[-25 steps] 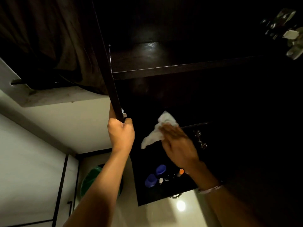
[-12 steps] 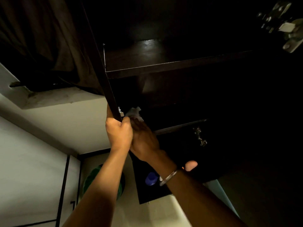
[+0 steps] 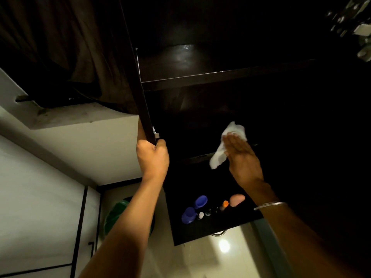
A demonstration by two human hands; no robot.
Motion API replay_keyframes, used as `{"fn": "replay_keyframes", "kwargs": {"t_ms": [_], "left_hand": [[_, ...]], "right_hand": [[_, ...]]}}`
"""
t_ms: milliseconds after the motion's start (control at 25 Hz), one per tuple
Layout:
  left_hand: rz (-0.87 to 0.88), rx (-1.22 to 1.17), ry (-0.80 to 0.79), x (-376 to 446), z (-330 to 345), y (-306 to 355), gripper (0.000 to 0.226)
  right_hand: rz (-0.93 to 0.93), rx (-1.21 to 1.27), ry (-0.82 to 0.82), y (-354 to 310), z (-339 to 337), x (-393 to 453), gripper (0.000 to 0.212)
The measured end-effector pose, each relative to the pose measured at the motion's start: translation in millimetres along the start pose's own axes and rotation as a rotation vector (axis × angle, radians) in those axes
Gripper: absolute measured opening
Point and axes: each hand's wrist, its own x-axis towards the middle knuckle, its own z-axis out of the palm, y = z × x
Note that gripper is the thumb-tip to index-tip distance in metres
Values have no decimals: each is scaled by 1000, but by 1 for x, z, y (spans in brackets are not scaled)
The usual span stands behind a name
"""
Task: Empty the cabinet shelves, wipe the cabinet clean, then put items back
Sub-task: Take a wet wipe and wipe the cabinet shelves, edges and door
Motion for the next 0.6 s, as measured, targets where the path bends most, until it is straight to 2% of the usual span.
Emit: {"fn": "replay_keyframes", "kwargs": {"t_ms": [160,280,360,440,600], "left_hand": [[-20,13,24,-1,1,2,47],[-16,12,31,0,2,0,46],[7,20,26,-1,2,-2,46],[27,0,2,0,1,-4,47],[10,-13,1,0,1,0,47]], "right_hand": [[-193,363,70,-129,24,17,48],[-168,447,113,-171,36,16,42],[-264,391,103,-146,29,14,38],[-299,310,113,-100,18,14,43],[-142,92,158,12,-3,2,54]]}}
